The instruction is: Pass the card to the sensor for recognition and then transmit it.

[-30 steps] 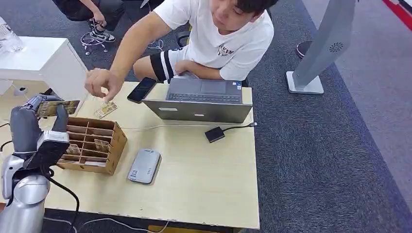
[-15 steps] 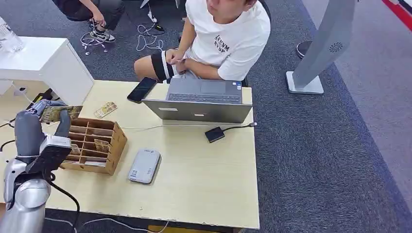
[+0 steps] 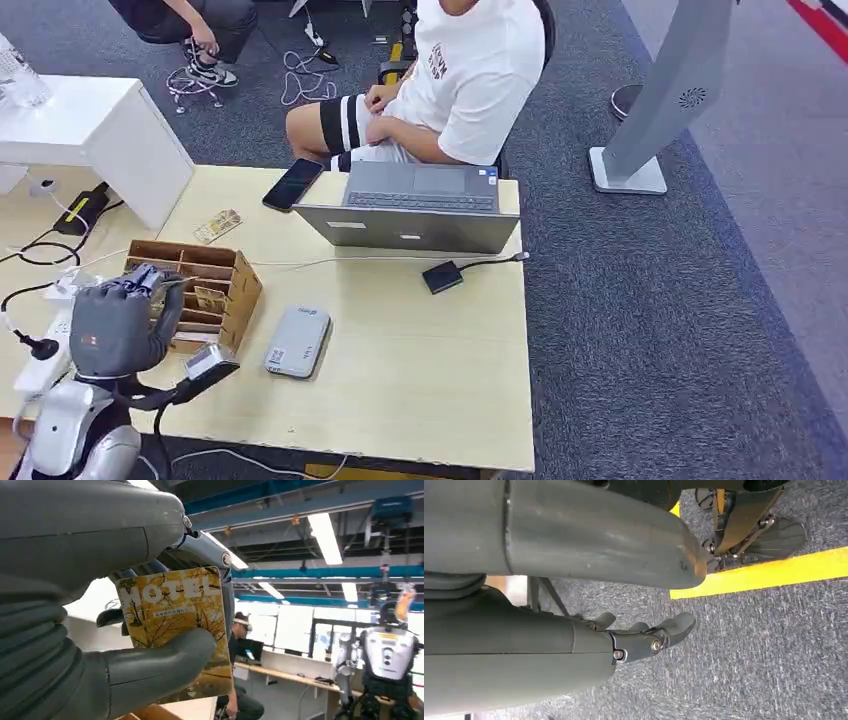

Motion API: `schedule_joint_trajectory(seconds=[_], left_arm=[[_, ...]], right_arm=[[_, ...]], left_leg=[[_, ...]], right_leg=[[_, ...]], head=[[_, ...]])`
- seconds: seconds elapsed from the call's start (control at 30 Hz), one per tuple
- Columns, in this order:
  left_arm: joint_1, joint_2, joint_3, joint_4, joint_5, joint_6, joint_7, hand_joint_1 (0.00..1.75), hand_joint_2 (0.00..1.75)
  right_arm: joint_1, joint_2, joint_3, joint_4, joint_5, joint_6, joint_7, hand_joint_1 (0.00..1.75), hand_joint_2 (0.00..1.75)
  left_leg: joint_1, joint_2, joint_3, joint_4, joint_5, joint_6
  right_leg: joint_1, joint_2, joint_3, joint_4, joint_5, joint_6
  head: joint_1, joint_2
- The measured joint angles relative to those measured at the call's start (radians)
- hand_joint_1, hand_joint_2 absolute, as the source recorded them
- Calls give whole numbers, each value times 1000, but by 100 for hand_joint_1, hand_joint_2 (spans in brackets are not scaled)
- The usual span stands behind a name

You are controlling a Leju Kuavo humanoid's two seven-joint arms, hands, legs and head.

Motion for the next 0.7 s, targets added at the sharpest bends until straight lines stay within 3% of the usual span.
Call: schedule_joint_trajectory(seconds=[0.33, 0.7], left_arm=[[2, 45, -83, 5, -143, -15, 74, 175, 175], [-95, 45, -278, 134, -231, -23, 130, 175, 175]], right_arm=[[0, 8, 0, 0, 3, 19, -8, 0, 0], [-1, 16, 0, 0, 21, 30, -12, 0, 0]], left_leg=[[0, 0, 0, 0, 0, 0], [0, 0, 0, 0, 0, 0]], right_leg=[[0, 0, 0, 0, 0, 0], [0, 0, 0, 0, 1, 0]], head=[[0, 0], [0, 0]])
